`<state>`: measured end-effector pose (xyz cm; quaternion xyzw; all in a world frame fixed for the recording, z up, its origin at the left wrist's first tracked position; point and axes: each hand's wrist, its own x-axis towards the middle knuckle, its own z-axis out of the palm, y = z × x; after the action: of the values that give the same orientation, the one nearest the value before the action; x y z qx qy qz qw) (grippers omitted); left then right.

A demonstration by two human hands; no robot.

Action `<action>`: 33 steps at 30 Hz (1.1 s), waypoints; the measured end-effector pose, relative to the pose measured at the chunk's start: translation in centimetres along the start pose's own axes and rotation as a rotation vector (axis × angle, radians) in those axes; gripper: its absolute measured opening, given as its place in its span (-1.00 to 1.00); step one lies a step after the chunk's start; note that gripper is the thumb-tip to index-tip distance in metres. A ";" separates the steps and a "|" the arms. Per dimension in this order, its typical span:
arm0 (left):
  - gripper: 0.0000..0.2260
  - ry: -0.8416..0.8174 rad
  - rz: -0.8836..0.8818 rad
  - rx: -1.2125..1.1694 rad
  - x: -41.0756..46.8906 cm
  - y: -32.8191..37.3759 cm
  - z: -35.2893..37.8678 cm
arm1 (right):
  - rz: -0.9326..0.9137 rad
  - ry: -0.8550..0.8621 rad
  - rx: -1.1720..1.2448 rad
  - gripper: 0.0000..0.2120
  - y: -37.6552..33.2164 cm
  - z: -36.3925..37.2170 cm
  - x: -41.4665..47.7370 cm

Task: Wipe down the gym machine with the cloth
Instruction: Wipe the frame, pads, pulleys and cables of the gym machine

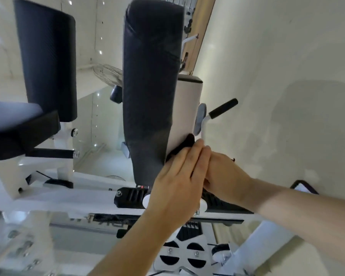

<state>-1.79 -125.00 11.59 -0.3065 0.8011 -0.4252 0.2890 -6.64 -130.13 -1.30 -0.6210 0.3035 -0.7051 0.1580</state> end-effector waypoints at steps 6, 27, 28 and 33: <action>-0.43 -0.058 -0.129 -0.124 -3.5 0.4 3.1 | -0.055 -0.089 -0.078 -0.69 -1.2 3.8 -1.9; -0.66 0.120 -0.436 -0.163 -8.3 1.8 7.9 | 0.813 -0.085 0.423 -0.55 -3.9 6.9 -5.9; -0.65 0.111 -0.449 -0.177 -8.6 2.3 7.9 | 0.852 -0.087 0.455 -0.60 -3.6 6.7 -5.9; -0.59 -0.029 -0.552 -0.213 -8.4 3.6 6.6 | 0.951 0.102 0.854 -0.84 -5.9 5.2 -3.4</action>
<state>7.48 -120.52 7.08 -0.5473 0.7235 -0.3967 0.1400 -0.07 -124.77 -0.04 -0.2667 0.2454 -0.6453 0.6725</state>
